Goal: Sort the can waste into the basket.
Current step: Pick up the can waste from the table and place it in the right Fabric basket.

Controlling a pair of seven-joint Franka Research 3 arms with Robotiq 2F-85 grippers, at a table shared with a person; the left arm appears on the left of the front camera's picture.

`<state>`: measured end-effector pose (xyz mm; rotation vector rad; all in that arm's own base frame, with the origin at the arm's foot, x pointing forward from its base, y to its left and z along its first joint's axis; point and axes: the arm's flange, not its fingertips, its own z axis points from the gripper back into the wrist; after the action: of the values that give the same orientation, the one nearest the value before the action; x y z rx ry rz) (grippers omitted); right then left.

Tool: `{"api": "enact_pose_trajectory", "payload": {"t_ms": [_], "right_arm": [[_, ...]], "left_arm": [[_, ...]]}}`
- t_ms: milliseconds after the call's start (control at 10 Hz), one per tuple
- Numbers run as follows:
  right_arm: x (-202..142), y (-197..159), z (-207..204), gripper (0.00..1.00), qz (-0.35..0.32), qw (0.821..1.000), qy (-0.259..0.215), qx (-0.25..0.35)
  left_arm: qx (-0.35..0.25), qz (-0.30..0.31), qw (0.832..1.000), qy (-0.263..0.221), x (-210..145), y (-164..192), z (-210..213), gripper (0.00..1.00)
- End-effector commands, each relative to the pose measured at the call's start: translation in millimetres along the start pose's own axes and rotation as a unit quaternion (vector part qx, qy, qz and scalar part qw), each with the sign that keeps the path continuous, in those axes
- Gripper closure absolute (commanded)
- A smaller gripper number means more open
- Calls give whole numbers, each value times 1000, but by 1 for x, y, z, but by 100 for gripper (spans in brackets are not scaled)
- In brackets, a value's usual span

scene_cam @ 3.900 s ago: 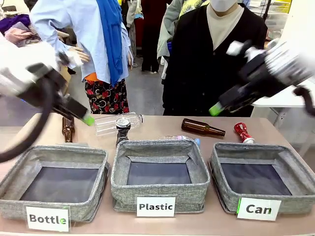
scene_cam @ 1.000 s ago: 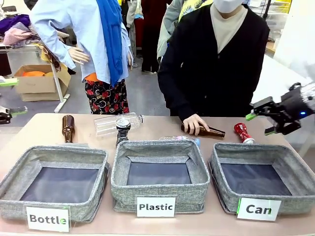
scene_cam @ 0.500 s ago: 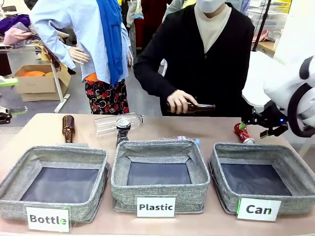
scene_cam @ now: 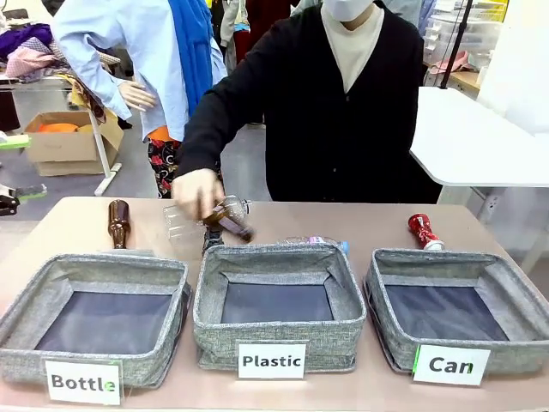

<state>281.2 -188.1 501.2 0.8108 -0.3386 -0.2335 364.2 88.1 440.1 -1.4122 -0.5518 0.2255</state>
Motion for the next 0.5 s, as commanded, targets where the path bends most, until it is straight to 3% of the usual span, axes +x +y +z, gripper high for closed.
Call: {"api": "enact_pose_trajectory", "payload": {"t_ms": [0,200,400], "right_arm": [[-22,-44,62,0,8,993,67,93],[-57,-102,90,0,24,971,92,219],[-81,-150,89,0,6,956,58,287]], "left_arm": [[-3,-5,1000,5,-1,0,1,0],[-3,-5,1000,5,-1,0,1,0],[-3,-5,1000,5,-1,0,1,0]]}}
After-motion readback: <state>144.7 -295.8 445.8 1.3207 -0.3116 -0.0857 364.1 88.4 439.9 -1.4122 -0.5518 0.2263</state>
